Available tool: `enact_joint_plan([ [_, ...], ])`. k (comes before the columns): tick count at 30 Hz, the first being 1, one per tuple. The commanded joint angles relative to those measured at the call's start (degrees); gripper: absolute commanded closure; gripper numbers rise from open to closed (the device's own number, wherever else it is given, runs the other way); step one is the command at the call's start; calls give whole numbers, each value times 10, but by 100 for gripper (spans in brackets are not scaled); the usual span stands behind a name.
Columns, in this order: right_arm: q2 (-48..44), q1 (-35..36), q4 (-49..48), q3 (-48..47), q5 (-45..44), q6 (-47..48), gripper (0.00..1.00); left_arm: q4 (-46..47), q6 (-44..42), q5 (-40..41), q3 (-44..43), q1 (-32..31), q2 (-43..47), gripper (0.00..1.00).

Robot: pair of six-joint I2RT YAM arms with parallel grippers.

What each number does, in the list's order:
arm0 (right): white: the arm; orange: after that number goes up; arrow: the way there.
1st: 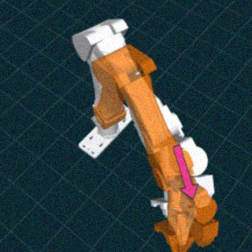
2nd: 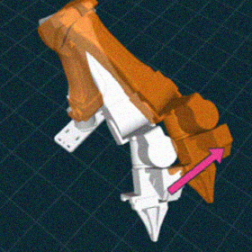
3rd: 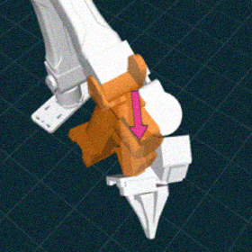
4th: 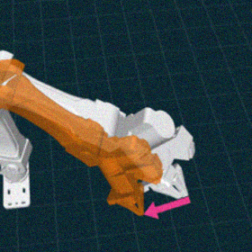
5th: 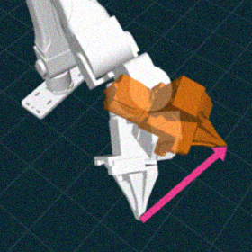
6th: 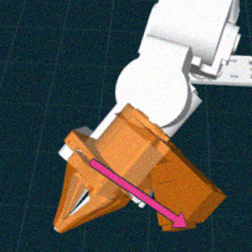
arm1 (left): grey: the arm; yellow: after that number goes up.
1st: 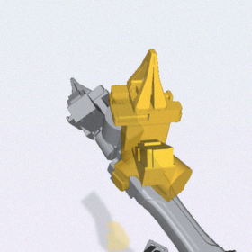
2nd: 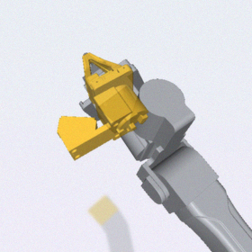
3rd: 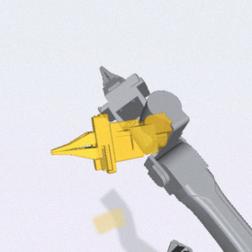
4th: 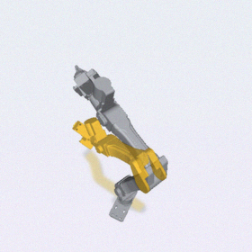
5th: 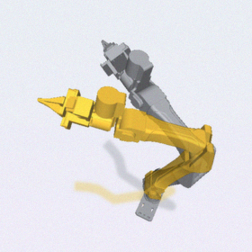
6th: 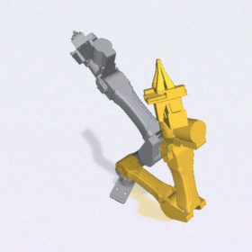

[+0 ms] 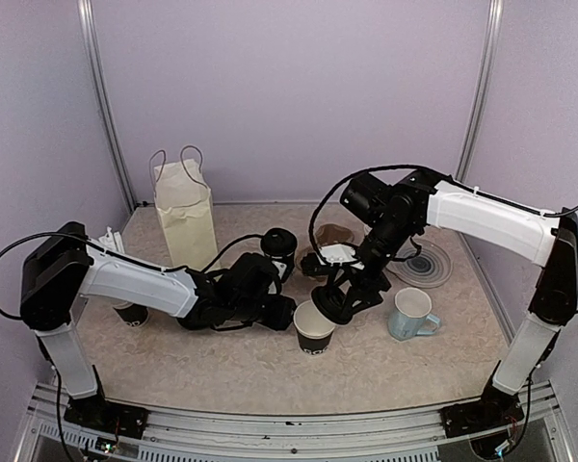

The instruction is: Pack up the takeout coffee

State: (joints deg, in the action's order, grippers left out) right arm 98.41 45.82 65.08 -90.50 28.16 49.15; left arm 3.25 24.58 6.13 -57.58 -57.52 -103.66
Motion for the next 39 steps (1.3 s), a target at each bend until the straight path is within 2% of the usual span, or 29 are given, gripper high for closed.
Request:
enact_joint_plan([
  [1,17,21,22,-22,-47,8,36,-66,44,56,2,-2,43,50],
  [6,44,33,39,-56,-74,9,37,-127,88,114,8,-24,102,47],
  [14,82,39,52,-89,-75,11,37,-149,126,171,27,-61,176,46],
  [39,132,56,78,-127,-73,-2,38,-136,139,184,61,-65,200,45],
])
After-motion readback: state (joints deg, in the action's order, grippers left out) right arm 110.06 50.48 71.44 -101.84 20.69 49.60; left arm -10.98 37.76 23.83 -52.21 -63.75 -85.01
